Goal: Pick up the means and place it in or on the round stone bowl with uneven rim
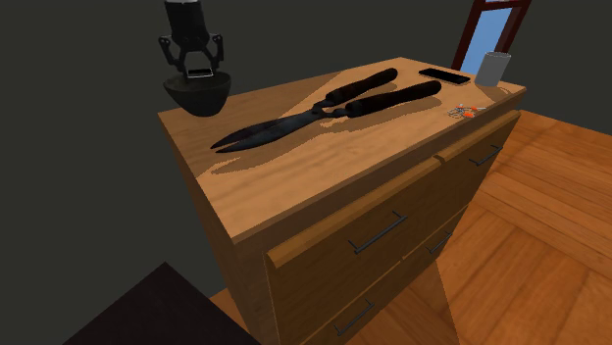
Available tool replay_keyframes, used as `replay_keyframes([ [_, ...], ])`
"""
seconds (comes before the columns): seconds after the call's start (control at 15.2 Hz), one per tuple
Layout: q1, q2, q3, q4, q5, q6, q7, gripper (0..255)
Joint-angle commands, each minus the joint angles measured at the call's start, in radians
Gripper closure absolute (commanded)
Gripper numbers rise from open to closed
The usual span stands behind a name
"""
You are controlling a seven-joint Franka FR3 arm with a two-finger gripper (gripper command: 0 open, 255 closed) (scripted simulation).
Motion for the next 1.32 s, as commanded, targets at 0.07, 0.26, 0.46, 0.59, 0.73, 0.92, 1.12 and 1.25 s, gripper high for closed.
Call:
replay_keyframes([
  [0.07, 0.000, 0.001, 0.000, -0.011, 0.000, 0.012, 0.001, 255],
  [0.26, 0.000, 0.001, 0.000, -0.011, 0.000, 0.012, 0.001, 255],
  [0.46, 0.000, 0.001, 0.000, -0.011, 0.000, 0.012, 0.001, 255],
  [0.59, 0.000, 0.001, 0.000, -0.011, 0.000, 0.012, 0.001, 0],
  [0.73, 0.000, 0.001, 0.000, -0.011, 0.000, 0.012, 0.001, 0],
  [0.92, 0.001, -0.001, 0.000, 0.020, 0.000, -0.020, 0.000, 0],
  [1.12, 0.003, 0.003, 0.001, 0.120, 0.000, -0.117, -0.001, 0],
  [1.25, 0.003, 0.003, 0.001, 0.120, 0.000, -0.116, -0.001, 0],
])
